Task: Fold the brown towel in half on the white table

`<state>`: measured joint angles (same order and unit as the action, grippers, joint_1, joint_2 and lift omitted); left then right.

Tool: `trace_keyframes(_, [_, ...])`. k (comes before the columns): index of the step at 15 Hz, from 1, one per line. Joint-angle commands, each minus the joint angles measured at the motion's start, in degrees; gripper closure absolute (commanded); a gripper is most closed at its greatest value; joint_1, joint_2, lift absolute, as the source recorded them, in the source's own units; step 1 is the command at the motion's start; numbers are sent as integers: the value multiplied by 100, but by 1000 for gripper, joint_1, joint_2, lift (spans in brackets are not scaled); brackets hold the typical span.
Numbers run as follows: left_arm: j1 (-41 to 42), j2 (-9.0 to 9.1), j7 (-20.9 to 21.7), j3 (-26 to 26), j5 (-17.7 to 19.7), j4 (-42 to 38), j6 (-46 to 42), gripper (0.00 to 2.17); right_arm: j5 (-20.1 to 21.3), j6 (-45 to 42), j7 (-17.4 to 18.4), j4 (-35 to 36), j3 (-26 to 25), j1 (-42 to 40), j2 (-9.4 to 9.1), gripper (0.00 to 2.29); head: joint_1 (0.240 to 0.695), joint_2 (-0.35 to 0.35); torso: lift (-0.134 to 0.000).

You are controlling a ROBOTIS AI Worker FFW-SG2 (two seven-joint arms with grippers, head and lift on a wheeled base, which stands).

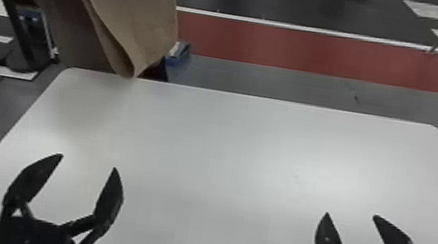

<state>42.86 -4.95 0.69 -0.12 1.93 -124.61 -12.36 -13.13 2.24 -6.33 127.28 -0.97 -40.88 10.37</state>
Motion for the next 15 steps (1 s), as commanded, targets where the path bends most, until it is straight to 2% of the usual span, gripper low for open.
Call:
trace_keyframes(1, [38,29,-17,-24,0,-28,-16,144,30,440,9,263,-26,-87,9,130,695,19,-123])
trace_keyframes(15, [214,46,-25,-50,-53,-222,2,137,91,264,70,509,-43,-342,0,134,695,15,-123])
